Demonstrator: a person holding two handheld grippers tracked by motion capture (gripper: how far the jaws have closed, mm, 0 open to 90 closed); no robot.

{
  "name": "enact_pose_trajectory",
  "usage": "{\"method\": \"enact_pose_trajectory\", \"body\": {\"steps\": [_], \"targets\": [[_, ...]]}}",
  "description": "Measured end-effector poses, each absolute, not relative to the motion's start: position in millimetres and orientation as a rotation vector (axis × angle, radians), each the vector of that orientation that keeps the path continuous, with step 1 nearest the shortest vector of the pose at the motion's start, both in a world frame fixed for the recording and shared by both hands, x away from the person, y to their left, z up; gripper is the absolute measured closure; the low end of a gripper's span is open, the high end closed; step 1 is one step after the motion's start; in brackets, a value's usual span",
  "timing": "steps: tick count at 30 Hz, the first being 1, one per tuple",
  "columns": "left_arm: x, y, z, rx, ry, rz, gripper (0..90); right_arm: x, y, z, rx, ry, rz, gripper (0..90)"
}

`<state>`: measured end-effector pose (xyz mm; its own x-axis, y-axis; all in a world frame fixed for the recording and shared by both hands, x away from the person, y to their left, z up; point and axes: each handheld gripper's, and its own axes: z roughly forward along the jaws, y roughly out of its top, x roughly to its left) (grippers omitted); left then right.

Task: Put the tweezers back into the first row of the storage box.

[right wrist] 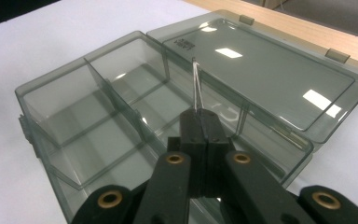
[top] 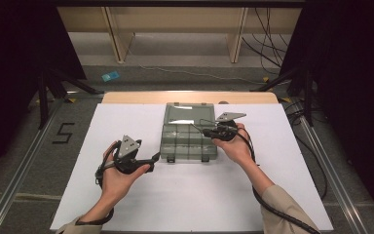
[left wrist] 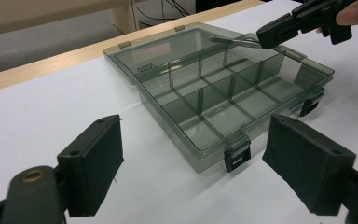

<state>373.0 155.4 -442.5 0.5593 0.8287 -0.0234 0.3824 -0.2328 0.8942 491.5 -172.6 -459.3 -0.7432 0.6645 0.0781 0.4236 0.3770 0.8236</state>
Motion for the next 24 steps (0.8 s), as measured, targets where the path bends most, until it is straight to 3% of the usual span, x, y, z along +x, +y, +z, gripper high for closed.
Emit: {"method": "enact_pose_trajectory", "body": {"steps": [5,18,24], "targets": [[373,155,-443,1.835,0.991,0.580,18.3,493,-172,-462,0.952,2.367,1.283,88.1],[373,155,-443,1.832,0.993,0.578,18.3,485,-179,-455,0.978,2.242,1.335,43.0],[372,155,-443,1.837,0.982,0.569,18.4,472,-191,-450,1.012,2.189,1.364,34.6]]}}
